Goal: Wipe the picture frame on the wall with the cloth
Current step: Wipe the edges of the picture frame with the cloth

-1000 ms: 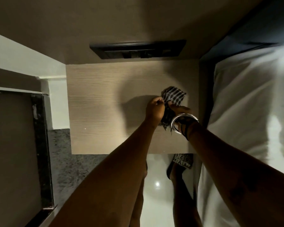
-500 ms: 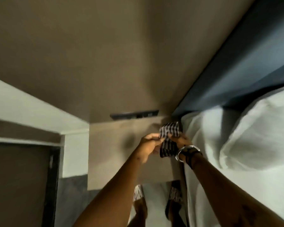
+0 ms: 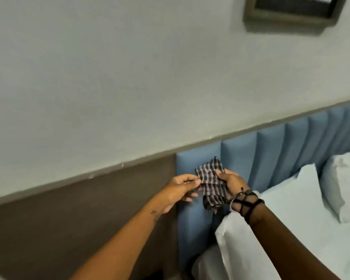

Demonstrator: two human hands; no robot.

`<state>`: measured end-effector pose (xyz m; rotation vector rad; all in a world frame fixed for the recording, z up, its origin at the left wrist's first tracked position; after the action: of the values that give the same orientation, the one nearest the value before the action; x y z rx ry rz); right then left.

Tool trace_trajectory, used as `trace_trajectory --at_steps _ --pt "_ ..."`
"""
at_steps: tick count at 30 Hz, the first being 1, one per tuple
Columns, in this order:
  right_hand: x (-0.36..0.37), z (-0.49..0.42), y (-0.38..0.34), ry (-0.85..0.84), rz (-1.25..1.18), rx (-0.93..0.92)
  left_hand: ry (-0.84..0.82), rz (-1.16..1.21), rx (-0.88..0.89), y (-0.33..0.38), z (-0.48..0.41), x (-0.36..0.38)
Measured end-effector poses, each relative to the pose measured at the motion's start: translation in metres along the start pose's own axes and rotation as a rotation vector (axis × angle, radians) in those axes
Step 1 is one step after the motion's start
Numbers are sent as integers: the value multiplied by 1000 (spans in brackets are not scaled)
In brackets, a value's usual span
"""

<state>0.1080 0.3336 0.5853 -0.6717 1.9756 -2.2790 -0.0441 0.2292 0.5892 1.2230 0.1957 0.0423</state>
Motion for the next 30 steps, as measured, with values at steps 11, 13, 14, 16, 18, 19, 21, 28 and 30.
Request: trace_trajectory --at_steps 11,13,14,16,18,19,21,28,30 --pt "-10 -46 -282 384 88 -701 472 -1077 699 270 8 -14" --pt "4 -53 -337 493 222 -924 613 -1424 879 322 11 -10" --pt "12 -59 -363 534 284 -1010 675 -1508 976 348 11 -7" --pt "31 -74 -413 584 395 -1144 830 -1567 1162 407 11 -2" --pt "52 -86 -458 627 549 -1251 1015 -1537 1252 467 12 -1" --pt "61 -92 -476 634 614 -1292 1104 -1523 1242 494 13 -2" --pt "82 -105 -508 605 712 -1356 1247 -1575 1133 546 13 -9" --pt "148 -119 -533 490 946 -1313 1322 -1901 910 625 14 -19" --pt "147 -125 -527 440 872 -1345 1314 -1976 851 630 13 -24"
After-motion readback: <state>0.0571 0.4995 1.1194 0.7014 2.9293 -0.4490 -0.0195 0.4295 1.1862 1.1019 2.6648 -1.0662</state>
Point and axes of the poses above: each hand's wrist, its own z-axis away from the middle knuckle, its own x-axis out of the palm, y = z × x, the point moved 2 cm from there along -z, towards the middle knuckle, and after that the axes turned 10 degrees about -x, right-handed, at the moved point
